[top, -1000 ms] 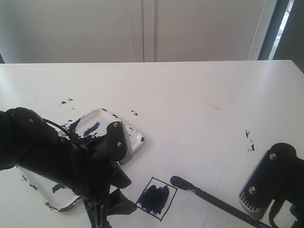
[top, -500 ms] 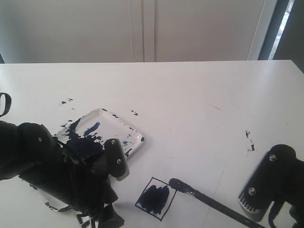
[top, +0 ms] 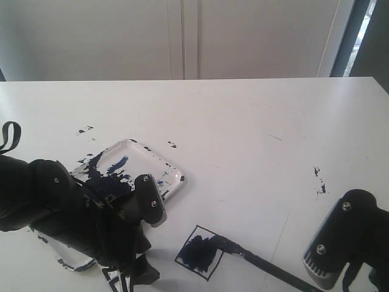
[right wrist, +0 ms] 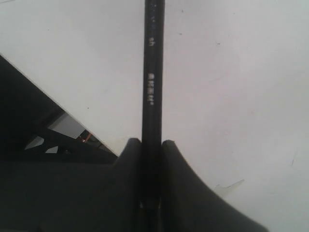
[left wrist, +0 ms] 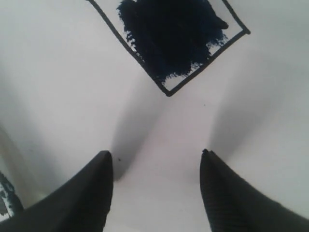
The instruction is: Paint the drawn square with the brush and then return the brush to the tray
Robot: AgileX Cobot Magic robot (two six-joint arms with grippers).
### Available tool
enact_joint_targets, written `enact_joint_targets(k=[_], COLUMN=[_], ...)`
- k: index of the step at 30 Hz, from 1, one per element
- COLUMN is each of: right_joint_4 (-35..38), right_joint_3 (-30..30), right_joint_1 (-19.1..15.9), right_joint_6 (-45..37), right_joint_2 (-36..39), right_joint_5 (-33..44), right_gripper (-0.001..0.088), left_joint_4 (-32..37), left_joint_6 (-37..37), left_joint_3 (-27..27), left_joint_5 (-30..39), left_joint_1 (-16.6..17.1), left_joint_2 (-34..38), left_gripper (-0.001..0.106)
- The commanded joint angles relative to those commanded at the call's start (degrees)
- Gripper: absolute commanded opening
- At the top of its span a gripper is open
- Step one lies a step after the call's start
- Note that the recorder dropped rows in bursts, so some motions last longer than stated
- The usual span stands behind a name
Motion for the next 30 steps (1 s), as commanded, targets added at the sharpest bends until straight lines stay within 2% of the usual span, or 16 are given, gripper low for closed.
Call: enact_joint_targets(k=[17,30], right_joint_4=[-0.42,0.21], right_joint_3=[0.0,0.0], right_joint_1=[0.0,0.0], right_joint_6=[-0.66,-1.12], right_joint_2=[0.0,0.0], right_joint_5=[0.0,0.0], right_gripper=[0.0,0.0], left_joint_4=[12.67,14.91], left_joint_6=[-0.08,-0.08], left_joint_3=[0.81,1.07], left_joint_5=[3.58,3.43], left_joint_1=[0.0,0.0], left_joint_2=[0.0,-0.99], left_gripper=[0.059,0.059])
